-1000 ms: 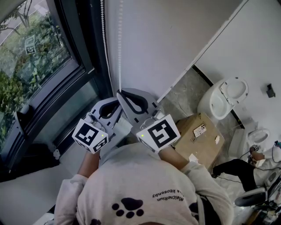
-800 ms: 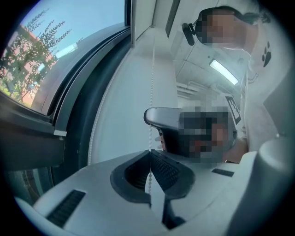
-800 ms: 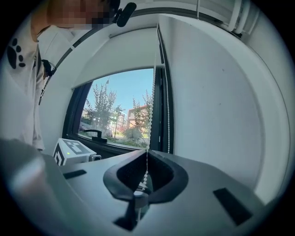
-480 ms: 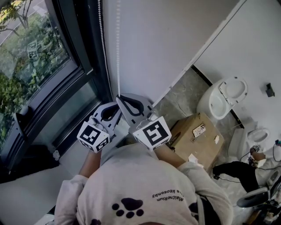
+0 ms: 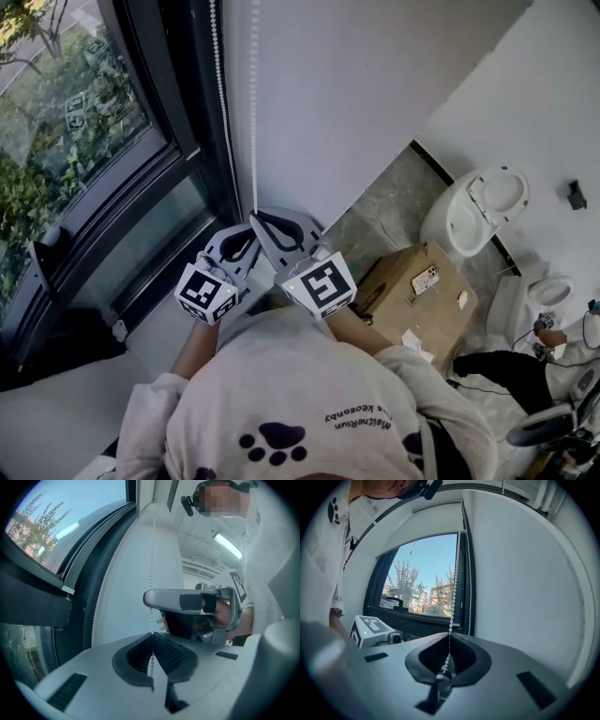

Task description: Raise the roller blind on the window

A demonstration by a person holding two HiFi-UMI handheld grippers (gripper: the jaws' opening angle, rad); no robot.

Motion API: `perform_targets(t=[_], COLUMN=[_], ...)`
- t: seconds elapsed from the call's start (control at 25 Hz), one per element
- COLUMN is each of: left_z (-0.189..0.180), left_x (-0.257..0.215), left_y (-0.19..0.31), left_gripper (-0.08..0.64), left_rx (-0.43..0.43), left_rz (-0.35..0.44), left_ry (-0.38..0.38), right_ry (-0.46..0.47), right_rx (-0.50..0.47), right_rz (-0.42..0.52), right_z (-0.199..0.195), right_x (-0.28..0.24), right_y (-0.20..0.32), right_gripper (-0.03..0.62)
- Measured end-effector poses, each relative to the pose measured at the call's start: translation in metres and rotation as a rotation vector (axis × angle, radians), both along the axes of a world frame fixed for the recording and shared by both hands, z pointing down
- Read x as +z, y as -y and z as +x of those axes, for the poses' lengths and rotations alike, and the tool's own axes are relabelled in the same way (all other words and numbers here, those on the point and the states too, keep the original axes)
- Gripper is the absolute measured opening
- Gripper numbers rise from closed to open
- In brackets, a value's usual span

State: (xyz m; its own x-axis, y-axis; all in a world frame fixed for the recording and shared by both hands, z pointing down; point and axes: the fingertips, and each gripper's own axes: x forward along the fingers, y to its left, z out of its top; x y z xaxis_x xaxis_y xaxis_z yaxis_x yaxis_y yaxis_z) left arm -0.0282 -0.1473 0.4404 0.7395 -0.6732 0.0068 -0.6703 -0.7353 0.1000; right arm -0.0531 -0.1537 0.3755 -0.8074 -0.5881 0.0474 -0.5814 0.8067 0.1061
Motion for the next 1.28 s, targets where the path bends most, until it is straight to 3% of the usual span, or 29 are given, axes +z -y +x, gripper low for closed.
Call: perform_targets(t=[0.28, 0.36, 0.4, 0.44, 0.56, 0.72, 1.0, 1.28], left_z=[-0.001, 0.0, 0.0, -0.003, -0.022, -0.05, -0.042, -0.02], left_x=[0.014, 0.021, 0.024, 0.025, 0.006, -0.048, -0.141, -0.151], left_y=[0.0, -0.006, -0.009, -0.012, -0.017, -0.017, -0.018, 0.002], left_gripper=[0.012, 0.012, 0.058, 0.095, 0.095, 0.095, 0.094, 0.073], left_rx=[-0.01, 0.012, 0.021, 0.024, 0.006, -0.007, 0.025, 0.035], left_rz=[0.001, -0.018, -0.032, -0.047, -0.077, -0.015, 0.136, 0.134], left_ry=[-0.007, 0.023, 0.033, 0.021, -0.098, -0.172, -0.101, -0.012], right_ry=[0.0, 0.002, 0.001, 0.001, 0.011, 0.02, 0.008, -0.001], right_rx=[0.011, 0.015, 0.014, 0.013, 0.013, 0.01, -0.005, -0.007], right_rz=[-0.006, -0.005, -0.007, -0.008, -0.019, -0.011, 0.002, 0.006], right_z=[0.0, 0.0, 0.0, 0.0, 0.001, 0.0, -0.004, -0.006], right_x=[0.014, 0.014, 0.014, 0.014, 0.015, 0.014, 0.013, 0.015], right_y=[0.002, 0.004, 0.004, 0.004, 0.004, 0.002, -0.003, -0.007], right_gripper=[0.011, 0.009, 0.009, 0.009, 0.009, 0.009, 0.009, 0.009])
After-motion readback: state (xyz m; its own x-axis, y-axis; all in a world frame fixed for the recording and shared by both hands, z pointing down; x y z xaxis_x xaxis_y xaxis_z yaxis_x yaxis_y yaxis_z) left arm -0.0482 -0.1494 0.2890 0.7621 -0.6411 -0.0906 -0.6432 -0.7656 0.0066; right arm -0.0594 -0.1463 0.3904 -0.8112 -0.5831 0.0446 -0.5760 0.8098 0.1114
